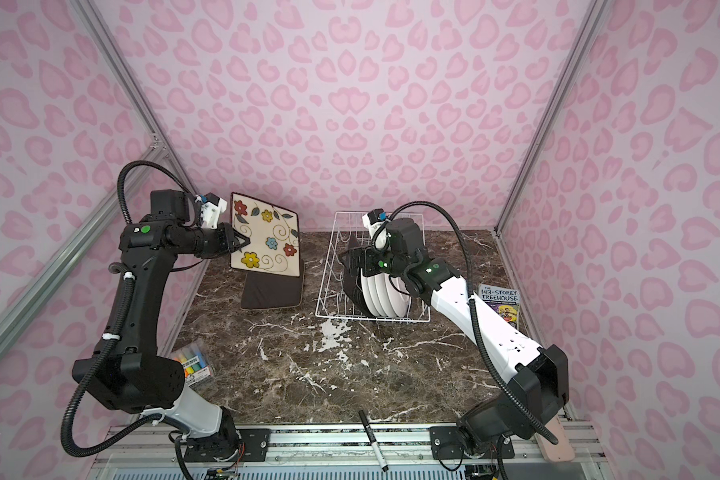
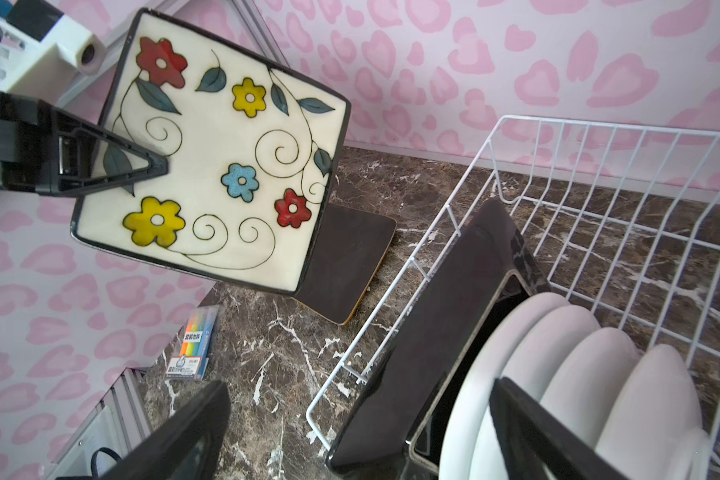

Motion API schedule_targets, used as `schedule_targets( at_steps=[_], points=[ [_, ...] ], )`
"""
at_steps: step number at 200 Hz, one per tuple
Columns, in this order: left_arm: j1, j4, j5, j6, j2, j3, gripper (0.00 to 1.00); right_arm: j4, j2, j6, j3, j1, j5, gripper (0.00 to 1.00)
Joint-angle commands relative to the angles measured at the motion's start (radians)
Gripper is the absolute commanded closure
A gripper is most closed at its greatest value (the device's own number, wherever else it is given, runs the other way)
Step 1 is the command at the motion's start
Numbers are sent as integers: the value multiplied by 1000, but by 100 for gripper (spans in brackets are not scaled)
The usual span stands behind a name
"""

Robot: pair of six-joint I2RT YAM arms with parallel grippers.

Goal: Unload the plates from the dish rack
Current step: 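Carry the cream plate toward the dark plates while the right gripper withdraws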

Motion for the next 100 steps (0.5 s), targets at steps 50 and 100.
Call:
schedule_targets(
  at_steps=[50,100],
  points=[
    [64,12,87,91,93,26,97,-111,66,-88,76,40,56,1],
    [120,25,207,108,178,22,97,-138,81,-102,95,53,74,1]
  ],
)
